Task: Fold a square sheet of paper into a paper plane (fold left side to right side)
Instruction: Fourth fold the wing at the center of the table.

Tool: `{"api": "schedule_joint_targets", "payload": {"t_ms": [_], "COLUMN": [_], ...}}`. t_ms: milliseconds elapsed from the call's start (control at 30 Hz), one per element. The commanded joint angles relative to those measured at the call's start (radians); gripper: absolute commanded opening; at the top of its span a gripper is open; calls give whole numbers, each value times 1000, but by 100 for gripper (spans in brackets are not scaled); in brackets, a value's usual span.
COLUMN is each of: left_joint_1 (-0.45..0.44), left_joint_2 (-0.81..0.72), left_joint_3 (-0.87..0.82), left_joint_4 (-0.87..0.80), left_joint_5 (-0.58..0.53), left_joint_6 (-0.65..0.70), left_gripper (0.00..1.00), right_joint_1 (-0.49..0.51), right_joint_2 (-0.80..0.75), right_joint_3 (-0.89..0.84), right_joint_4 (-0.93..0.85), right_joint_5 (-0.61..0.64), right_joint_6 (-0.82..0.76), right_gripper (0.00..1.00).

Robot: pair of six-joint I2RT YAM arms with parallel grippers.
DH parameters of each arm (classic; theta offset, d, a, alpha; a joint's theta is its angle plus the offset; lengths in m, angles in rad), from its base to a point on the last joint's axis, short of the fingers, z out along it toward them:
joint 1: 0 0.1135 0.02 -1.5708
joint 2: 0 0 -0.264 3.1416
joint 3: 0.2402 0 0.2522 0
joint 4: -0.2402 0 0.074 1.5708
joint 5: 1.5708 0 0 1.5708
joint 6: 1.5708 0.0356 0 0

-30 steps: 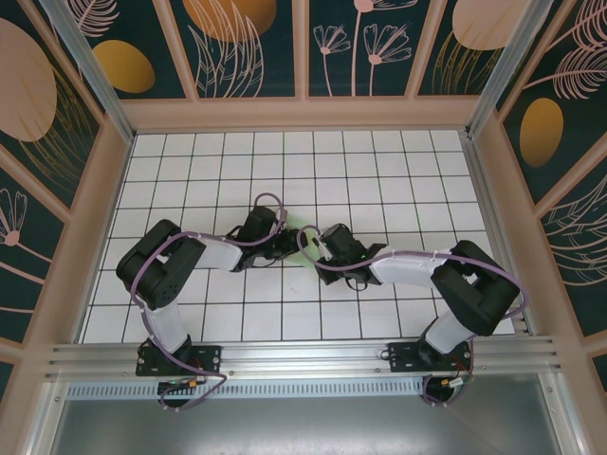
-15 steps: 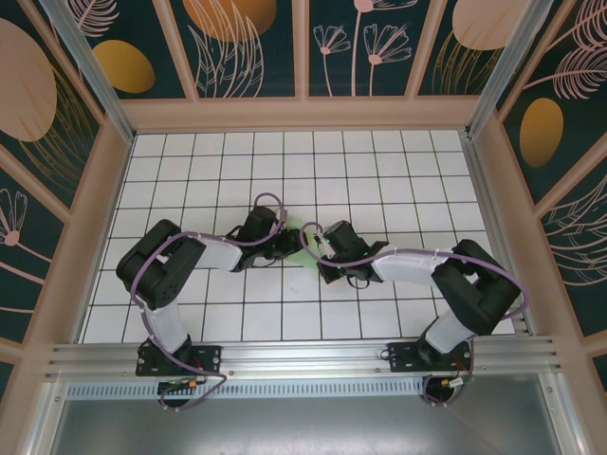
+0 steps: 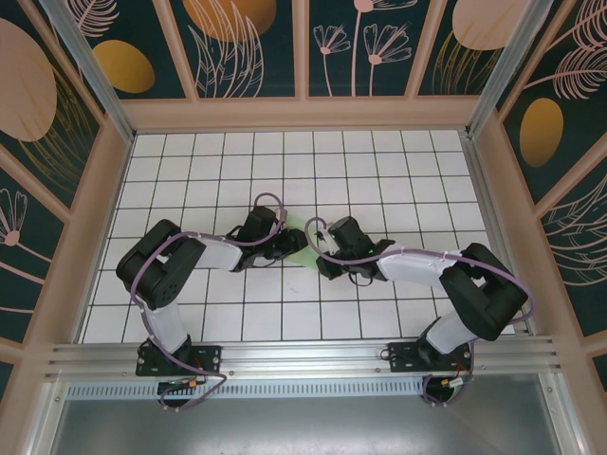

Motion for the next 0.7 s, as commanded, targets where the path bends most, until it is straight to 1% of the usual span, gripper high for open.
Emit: {"api": "schedule_joint_targets", "payload": {"t_ms": [0, 233, 400, 467, 533, 667], "left_joint_1": [1, 1, 2, 1, 2, 2], "left_joint_2": [0, -2, -3, -3, -2, -3], "left_joint_3": [-10, -7, -6, -7, -7, -10], "left_joint_4": [-70, -76, -79, -79, -79, -78], "left_joint_5": [-55, -58, -58, -58, -59, -60], "left_joint_6": [20, 21, 22, 22, 22, 21], "left_gripper": [41, 41, 41, 41, 41, 41], "right_joint_1": [-4, -4, -5, -13, -40, -129], "right_joint_2": [-5, 19, 17, 4, -25, -77], "right_joint_3": [-25, -39, -36, -30, -27, -17], "right_joint_4": [-11, -8, -12, -19, -20, 6], "right_joint_5": [-11, -22, -22, -40, -107, -306], "right_joint_6": [-3, 6, 8, 4, 3, -6], "right_gripper": [20, 19, 14, 13, 16, 31]}}
